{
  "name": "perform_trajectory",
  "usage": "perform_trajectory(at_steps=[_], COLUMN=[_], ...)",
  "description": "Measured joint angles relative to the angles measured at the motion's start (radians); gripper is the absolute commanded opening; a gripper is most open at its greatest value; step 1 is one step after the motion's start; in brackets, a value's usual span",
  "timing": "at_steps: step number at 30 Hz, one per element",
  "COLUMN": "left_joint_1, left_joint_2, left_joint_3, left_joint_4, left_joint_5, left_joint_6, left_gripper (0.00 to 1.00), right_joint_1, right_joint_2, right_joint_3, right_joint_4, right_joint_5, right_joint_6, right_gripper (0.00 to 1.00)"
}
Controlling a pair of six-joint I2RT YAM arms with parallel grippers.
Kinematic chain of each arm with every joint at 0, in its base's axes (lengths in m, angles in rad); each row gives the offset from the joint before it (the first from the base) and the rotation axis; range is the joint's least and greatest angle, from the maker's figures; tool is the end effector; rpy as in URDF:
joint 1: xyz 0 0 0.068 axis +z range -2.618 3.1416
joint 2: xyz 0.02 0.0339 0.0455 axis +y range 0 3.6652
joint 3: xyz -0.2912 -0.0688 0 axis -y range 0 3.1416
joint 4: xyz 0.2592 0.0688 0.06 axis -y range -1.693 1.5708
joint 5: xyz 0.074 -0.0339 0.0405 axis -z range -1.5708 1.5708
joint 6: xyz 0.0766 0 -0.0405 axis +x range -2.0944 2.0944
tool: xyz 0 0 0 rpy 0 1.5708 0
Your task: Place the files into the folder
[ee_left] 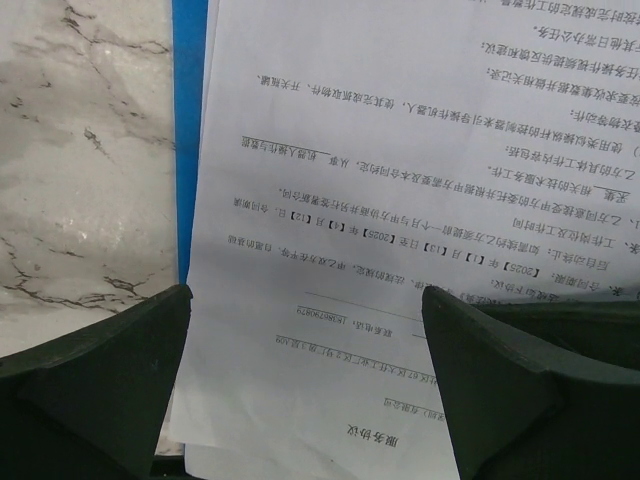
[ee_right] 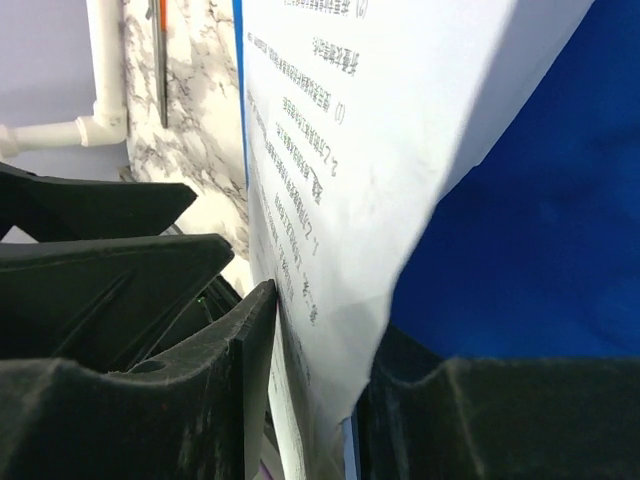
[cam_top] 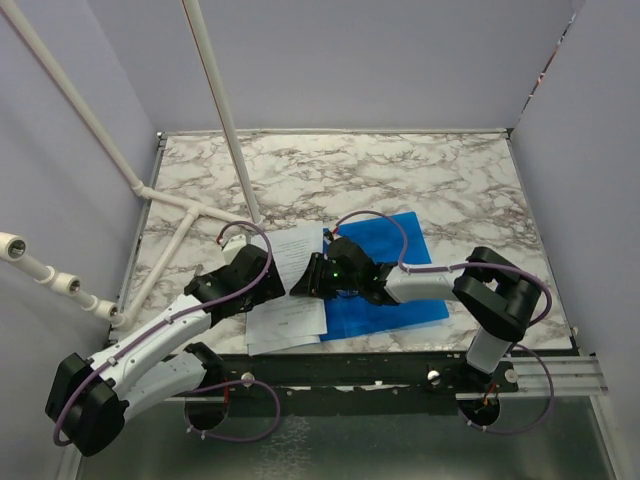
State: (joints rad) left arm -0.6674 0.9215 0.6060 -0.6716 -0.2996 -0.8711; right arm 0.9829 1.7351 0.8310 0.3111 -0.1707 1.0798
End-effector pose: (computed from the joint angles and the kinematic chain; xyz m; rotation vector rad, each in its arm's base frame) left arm 0.1633 -0.0999 0.1992 -0.3683 2.4844 -0.2523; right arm 0.2105 0.3393 0.1506 0.0074 2.4939 1.2466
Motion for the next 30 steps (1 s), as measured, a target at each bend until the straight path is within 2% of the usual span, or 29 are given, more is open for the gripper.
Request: perform_trajectory(at_steps=[12,30], left_joint_1=[0.000,0.000], left_joint_2=[-0.048,-0.043], left_joint_3=[-0.153,-0.217], left_joint_4=[0.179,0.261], left_joint_5=[0.001,0.008], left_joint_6=[-0.048,-0.056], left_gripper=[0.99,0.96], right_joint_1=[0.000,0.019], right_joint_2=[-0.030,-0.086], right_joint_3=[0.000,0.103], right_joint_4=[-0.075,-0.271], right_joint_5=[0.044,0.151], right_joint_6=[-0.040,-0.140], right_gripper=[0.42,0.47])
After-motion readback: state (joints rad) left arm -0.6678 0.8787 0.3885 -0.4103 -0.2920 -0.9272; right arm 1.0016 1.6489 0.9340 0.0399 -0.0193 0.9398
